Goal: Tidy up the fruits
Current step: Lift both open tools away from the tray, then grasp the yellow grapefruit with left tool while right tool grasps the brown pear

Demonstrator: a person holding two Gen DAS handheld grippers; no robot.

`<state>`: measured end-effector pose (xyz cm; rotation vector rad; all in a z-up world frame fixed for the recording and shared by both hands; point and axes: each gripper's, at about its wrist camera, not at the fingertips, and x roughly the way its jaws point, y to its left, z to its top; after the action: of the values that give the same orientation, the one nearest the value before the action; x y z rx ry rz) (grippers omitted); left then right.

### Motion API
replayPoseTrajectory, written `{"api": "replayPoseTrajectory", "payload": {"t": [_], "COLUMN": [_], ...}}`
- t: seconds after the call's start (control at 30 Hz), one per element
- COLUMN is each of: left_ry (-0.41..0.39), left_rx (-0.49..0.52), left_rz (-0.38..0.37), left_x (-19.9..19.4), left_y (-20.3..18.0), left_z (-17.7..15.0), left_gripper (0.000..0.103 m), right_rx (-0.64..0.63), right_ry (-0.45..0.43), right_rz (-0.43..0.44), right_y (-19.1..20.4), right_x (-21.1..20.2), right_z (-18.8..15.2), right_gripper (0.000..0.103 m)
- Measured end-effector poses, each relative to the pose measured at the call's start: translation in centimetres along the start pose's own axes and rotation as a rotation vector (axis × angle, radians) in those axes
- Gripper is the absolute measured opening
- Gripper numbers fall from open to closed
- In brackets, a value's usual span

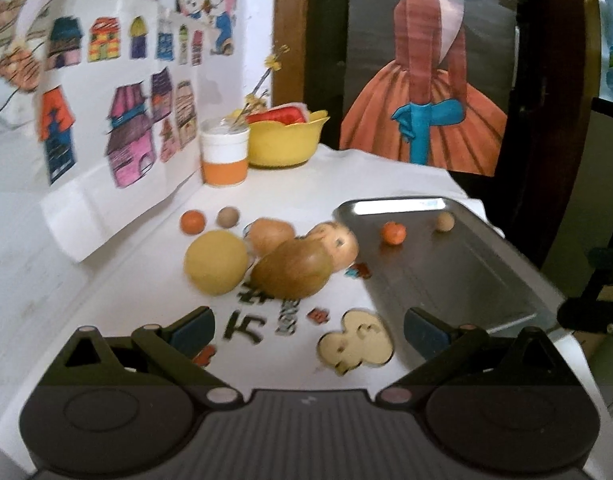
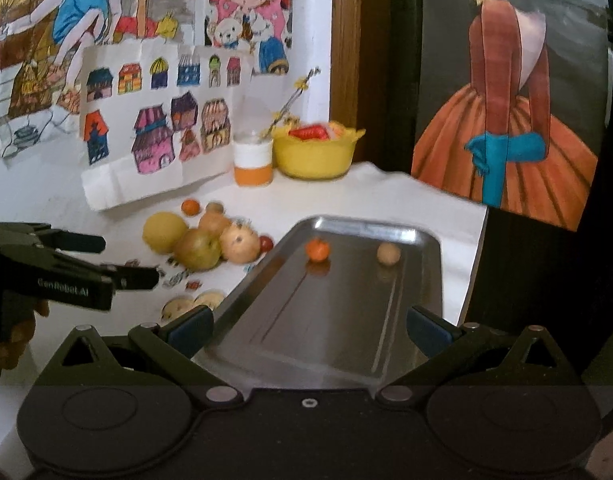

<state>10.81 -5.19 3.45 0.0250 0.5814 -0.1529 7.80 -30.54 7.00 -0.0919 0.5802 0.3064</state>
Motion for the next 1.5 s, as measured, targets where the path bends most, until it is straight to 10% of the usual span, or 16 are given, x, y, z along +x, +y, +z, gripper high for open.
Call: {"api": "replayPoseTrajectory", "payload": {"t": [0.7,1.5], "left_ry": [0.073,0.036], "left_rx": [-0.081,-0.166], "left_rz": [0.091,0.069], "left_x": [-0.8,4.7], "left_y": [6.7,11.1], "left_z": [-3.0,1.6], "left_gripper": [0.103,0.103], "right_rx": [-0.017,-0.172], "right_ry": [0.177,0.105], "right_rz": [0.071,0.02], "right_y": [8.3,13.0], "right_x": [3.1,11.8], "right_z": [-2.6,3.8], "right_gripper": [0.102,0.102]}}
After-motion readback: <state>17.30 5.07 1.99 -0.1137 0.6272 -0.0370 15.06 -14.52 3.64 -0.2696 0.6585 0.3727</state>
